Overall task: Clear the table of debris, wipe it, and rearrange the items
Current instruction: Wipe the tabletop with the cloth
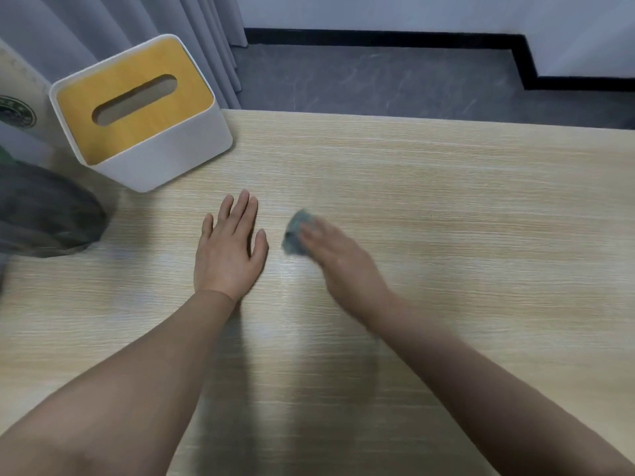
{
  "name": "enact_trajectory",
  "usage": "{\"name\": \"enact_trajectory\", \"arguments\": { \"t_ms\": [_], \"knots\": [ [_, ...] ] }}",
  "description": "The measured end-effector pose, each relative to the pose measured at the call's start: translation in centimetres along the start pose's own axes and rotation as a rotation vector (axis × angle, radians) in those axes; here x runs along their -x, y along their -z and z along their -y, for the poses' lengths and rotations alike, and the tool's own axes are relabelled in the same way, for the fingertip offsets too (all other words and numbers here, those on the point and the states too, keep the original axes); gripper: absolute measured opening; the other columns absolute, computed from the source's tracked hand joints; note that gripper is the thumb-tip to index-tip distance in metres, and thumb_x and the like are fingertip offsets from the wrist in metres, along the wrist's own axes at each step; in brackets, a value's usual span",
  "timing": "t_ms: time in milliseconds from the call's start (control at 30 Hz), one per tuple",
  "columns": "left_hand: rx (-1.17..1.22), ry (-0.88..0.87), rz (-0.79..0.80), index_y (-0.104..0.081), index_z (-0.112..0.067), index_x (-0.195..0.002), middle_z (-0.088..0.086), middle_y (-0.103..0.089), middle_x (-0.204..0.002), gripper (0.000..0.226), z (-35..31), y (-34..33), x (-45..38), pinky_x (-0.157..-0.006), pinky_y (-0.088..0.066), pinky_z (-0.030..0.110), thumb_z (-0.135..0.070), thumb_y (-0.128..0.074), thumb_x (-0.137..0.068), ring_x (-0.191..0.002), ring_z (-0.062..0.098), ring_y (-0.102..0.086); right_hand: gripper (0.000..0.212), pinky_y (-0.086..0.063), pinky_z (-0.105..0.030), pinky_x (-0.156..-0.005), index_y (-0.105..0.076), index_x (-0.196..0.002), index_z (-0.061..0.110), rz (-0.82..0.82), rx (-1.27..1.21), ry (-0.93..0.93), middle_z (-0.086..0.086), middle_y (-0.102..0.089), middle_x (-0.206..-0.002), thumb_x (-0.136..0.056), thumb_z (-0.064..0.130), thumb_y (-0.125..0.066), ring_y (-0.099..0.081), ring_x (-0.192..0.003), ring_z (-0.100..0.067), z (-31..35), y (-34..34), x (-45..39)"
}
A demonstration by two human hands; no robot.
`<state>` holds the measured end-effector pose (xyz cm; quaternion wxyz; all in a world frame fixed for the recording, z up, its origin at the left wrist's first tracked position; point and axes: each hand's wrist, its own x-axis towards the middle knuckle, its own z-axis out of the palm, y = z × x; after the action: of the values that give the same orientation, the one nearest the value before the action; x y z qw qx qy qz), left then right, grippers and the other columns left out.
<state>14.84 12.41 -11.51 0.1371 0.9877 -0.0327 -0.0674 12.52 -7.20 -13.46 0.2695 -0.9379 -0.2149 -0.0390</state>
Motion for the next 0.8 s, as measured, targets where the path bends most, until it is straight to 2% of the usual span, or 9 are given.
{"name": "enact_trajectory", "arguments": {
  "t_ms": [67, 133, 300, 400, 500, 567, 667, 700, 800],
  "knots": [
    [0.003, -0.004, -0.003, -0.021, -0.019, -0.149, -0.005, -0.014, -0.157, 0.057, 0.0, 0.0, 0.0, -0.117, -0.002, 0.036, -0.038, -0.024, -0.095, -0.145, 0.014, -0.006, 0.049, -0.035, -0.032, -0.107, -0.055, -0.129, 0.008, 0.111, -0.032, 0.174, -0.007, -0.052, -0.137, -0.083, -0.009, -0.052, -0.044, -0.131, -0.023, 1.0, 0.2, 1.7],
    [0.003, -0.004, -0.003, -0.021, -0.019, -0.15, -0.005, -0.013, -0.157, 0.053, -0.1, 0.1, 0.1, -0.117, -0.002, 0.036, -0.034, -0.028, -0.099, -0.145, 0.013, -0.005, 0.049, -0.036, -0.032, -0.106, -0.055, -0.129, 0.011, 0.155, -0.005, 0.223, -0.005, -0.052, -0.136, -0.083, -0.006, -0.059, -0.046, -0.129, -0.022, -0.4, 1.2, 1.5],
    [0.038, -0.016, -0.028, -0.024, -0.018, -0.149, -0.004, -0.016, -0.157, 0.052, -0.2, 0.2, 0.3, -0.117, 0.0, 0.036, -0.032, -0.031, -0.099, -0.145, 0.014, -0.006, 0.042, -0.033, -0.034, -0.11, -0.05, -0.133, 0.011, -0.041, 0.02, -0.28, -0.005, -0.047, -0.141, -0.093, 0.001, -0.05, -0.037, -0.135, -0.022, -5.6, 4.0, -1.0],
    [0.057, -0.028, -0.025, -0.027, -0.016, -0.148, -0.003, -0.018, -0.156, 0.051, -0.1, 0.3, 0.5, -0.118, -0.002, 0.038, -0.03, -0.032, -0.099, -0.145, 0.016, -0.007, 0.04, -0.022, -0.025, -0.113, -0.047, -0.135, 0.009, -0.105, -0.019, -0.418, -0.006, -0.042, -0.144, -0.095, 0.004, -0.047, -0.03, -0.139, -0.019, -3.6, 3.4, -1.0],
    [0.067, -0.05, 0.005, -0.027, -0.015, -0.148, -0.002, -0.018, -0.156, 0.051, 0.1, 0.7, 0.7, -0.118, -0.003, 0.039, -0.028, -0.033, -0.099, -0.145, 0.017, -0.008, 0.044, -0.027, -0.033, -0.113, -0.046, -0.137, 0.012, -0.054, -0.033, -0.272, -0.006, -0.042, -0.144, -0.094, 0.003, -0.048, -0.035, -0.136, -0.021, 0.5, 1.2, 1.5],
    [0.082, -0.077, 0.043, -0.026, -0.014, -0.148, -0.001, -0.016, -0.157, 0.052, 0.3, 1.1, 0.9, -0.118, -0.003, 0.039, -0.027, -0.035, -0.099, -0.145, 0.018, -0.007, 0.044, -0.033, -0.038, -0.11, -0.05, -0.134, 0.011, 0.039, -0.066, -0.064, -0.007, -0.046, -0.141, -0.091, 0.0, -0.05, -0.041, -0.133, -0.024, 3.2, 0.2, 4.4],
    [0.078, -0.119, 0.089, -0.025, -0.014, -0.148, -0.002, -0.015, -0.157, 0.052, 1.1, 1.4, 2.9, -0.118, -0.004, 0.038, -0.027, -0.036, -0.099, -0.146, 0.017, -0.005, 0.043, -0.035, -0.034, -0.109, -0.052, -0.132, 0.01, 0.237, -0.084, 0.278, -0.005, -0.05, -0.139, -0.089, 0.001, -0.055, -0.043, -0.131, -0.023, 4.2, 0.3, 7.0],
    [0.067, -0.131, 0.101, -0.024, -0.015, -0.148, -0.002, -0.013, -0.157, 0.052, 1.4, 1.4, 3.9, -0.118, -0.004, 0.037, -0.028, -0.035, -0.1, -0.146, 0.016, -0.004, 0.042, -0.034, -0.034, -0.11, -0.051, -0.133, 0.014, 0.262, -0.081, 0.284, -0.002, -0.048, -0.14, -0.092, 0.006, -0.053, -0.041, -0.132, -0.021, 3.2, 0.7, 6.7],
    [0.044, -0.157, 0.121, -0.024, -0.015, -0.148, -0.001, -0.013, -0.157, 0.052, 2.0, 0.9, 7.1, -0.117, -0.005, 0.038, -0.033, -0.029, -0.1, -0.145, 0.018, -0.003, 0.039, -0.034, -0.04, -0.111, -0.048, -0.135, 0.02, 0.136, -0.03, -0.025, 0.001, -0.044, -0.143, -0.097, 0.012, -0.046, -0.037, -0.135, -0.019, -1.0, 2.7, 4.2]
  ]
}}
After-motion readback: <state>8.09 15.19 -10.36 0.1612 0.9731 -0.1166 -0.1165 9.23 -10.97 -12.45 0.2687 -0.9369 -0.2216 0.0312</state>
